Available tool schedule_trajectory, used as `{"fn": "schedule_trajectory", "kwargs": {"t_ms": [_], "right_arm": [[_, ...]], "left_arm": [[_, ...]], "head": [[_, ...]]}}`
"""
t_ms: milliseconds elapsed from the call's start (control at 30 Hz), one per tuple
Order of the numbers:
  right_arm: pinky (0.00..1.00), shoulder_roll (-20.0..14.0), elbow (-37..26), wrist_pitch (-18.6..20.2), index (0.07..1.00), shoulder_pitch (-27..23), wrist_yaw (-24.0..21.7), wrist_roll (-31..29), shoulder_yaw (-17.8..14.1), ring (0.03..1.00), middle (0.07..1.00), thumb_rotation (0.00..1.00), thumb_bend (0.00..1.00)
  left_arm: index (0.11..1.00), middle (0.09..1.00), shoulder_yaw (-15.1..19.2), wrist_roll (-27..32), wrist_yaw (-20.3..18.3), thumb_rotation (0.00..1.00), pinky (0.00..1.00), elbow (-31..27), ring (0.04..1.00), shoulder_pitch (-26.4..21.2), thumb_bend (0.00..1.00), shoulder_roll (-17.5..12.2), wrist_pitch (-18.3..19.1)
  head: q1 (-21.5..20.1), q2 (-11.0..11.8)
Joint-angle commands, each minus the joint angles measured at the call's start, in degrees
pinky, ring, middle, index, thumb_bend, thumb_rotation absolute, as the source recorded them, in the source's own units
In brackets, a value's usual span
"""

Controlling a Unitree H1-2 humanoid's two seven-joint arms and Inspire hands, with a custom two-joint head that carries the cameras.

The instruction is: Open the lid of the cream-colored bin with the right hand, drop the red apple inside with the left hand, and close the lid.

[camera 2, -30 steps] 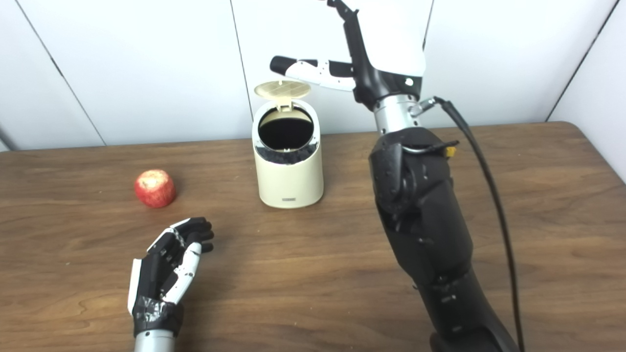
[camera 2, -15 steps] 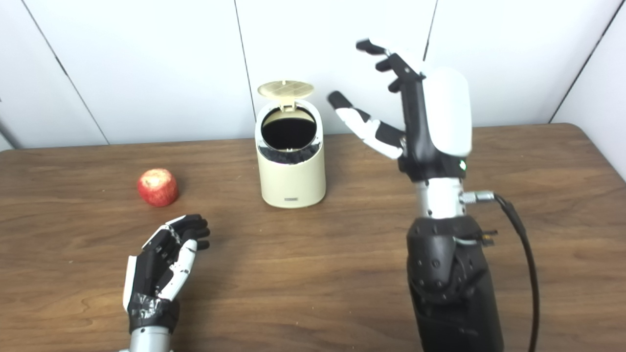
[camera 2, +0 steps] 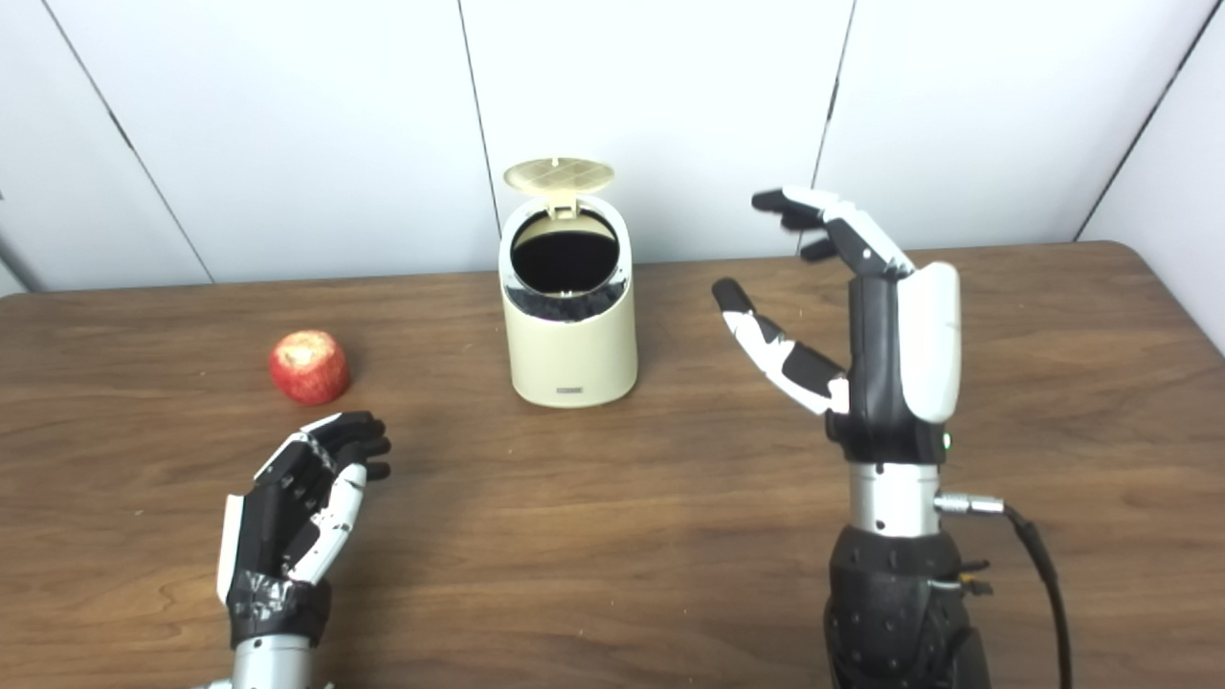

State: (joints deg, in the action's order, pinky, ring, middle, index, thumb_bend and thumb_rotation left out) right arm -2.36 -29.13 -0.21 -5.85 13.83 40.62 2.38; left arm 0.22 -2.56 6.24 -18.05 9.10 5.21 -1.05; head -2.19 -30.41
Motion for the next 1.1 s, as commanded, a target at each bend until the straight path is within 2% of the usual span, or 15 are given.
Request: {"fn": "schedule_trajectory", "kwargs": {"t_ms": [0,67,133,200,267,333,367,500,533,600,667,800,933,1000,1067], "right_arm": [[0.51,0.8,-0.9,-3.6,0.655,-0.4,2.0,-0.8,0.0,0.629,0.67,0.23,0.25],[0.52,1.8,-1.2,-3.5,0.655,0.9,2.0,-1.6,0.1,0.637,0.675,0.25,0.24],[0.53,2.8,-1.7,-3.1,0.659,2.1,1.8,-2.3,0.2,0.65,0.675,0.29,0.24],[0.53,3.6,-1.8,-3.3,0.658,3.6,2.0,-2.0,0.3,0.646,0.671,0.28,0.23],[0.52,4.1,-1.7,-3.5,0.658,4.8,2.1,-1.4,0.4,0.637,0.665,0.25,0.21],[0.52,4.3,-1.3,-4.1,0.661,5.6,2.3,-1.4,0.4,0.639,0.666,0.24,0.2],[0.52,4.3,-0.8,-4.6,0.664,6.0,2.6,-1.6,0.4,0.642,0.672,0.24,0.21],[0.53,4.6,0.6,-5.6,0.659,6.9,3.5,-2.0,0.1,0.657,0.679,0.26,0.24],[0.53,4.6,0.9,-5.6,0.658,7.0,3.6,-2.6,0.0,0.658,0.68,0.27,0.24],[0.54,4.8,1.1,-5.6,0.653,6.9,3.5,-4.0,-0.1,0.662,0.68,0.32,0.26],[0.54,4.5,1.6,-6.0,0.653,6.6,3.7,-4.6,-0.4,0.661,0.679,0.34,0.27],[0.5,3.7,2.0,-6.0,0.647,6.0,3.7,-4.7,-1.7,0.631,0.661,0.25,0.23],[0.5,3.9,2.1,-6.1,0.637,5.9,3.5,-6.1,-2.3,0.629,0.656,0.19,0.23],[0.51,3.9,2.3,-6.1,0.636,6.1,3.2,-8.0,-2.7,0.628,0.653,0.18,0.22],[0.51,3.6,2.8,-6.6,0.639,6.2,3.1,-9.2,-3.0,0.623,0.649,0.18,0.22]], "left_arm": [[0.649,0.678,0.3,-0.7,0.0,0.15,0.61,-2.3,0.671,-1.2,0.31,-0.5,-2.7],[0.65,0.682,0.6,-0.9,-0.1,0.11,0.61,-3.4,0.672,-1.3,0.33,-1.0,-2.8],[0.648,0.683,0.9,-0.9,-0.1,0.18,0.62,-4.9,0.682,-1.3,0.42,-1.3,-2.5],[0.644,0.681,1.3,-2.2,0.1,0.19,0.62,-7.1,0.682,-1.9,0.45,-1.9,-2.8],[0.642,0.675,1.9,-6.5,0.6,0.18,0.61,-9.0,0.675,-2.9,0.48,-3.3,-3.6],[0.644,0.669,2.6,-11.2,0.7,0.15,0.55,-10.6,0.652,-4.5,0.5,-5.2,-4.5],[0.675,0.696,3.3,-13.7,0.7,0.09,0.57,-11.6,0.679,-5.7,0.58,-6.5,-4.7],[0.76,0.778,6.1,-16.8,0.9,0.1,0.74,-13.8,0.788,-9.8,0.77,-9.8,-3.7],[0.767,0.785,7.1,-17.6,0.5,0.1,0.76,-14.2,0.795,-11.5,0.79,-10.9,-1.8],[0.816,0.819,8.3,-20.7,-1.1,0.24,0.79,-14.9,0.838,-14.2,0.91,-12.7,3.0],[0.853,0.841,8.6,-24.0,-3.3,0.31,0.79,-15.3,0.854,-16.7,0.96,-14.5,7.9],[0.946,0.923,7.8,-28.7,-7.0,0.39,0.88,-12.9,0.926,-21.6,1.0,-17.4,15.3],[0.995,0.974,6.8,-30.0,-9.4,0.42,0.87,-9.5,0.974,-25.3,1.0,-18.9,20.6],[1.0,0.976,6.0,-30.4,-10.2,0.41,0.76,-7.4,0.953,-26.6,1.0,-19.9,21.4],[0.991,0.965,5.2,-30.6,-10.6,0.4,0.76,-5.0,0.928,-27.6,1.0,-20.6,22.0]], "head": [[-0.2,-0.1],[-0.1,-0.2],[0.3,-0.4],[1.1,-0.6],[1.8,-0.6],[2.4,-0.6],[2.6,-0.6],[2.5,-0.5],[2.4,-0.4],[2.4,-0.4],[2.7,-0.2],[2.7,0.2],[3.0,0.5],[3.2,0.5],[3.5,0.7]]}}
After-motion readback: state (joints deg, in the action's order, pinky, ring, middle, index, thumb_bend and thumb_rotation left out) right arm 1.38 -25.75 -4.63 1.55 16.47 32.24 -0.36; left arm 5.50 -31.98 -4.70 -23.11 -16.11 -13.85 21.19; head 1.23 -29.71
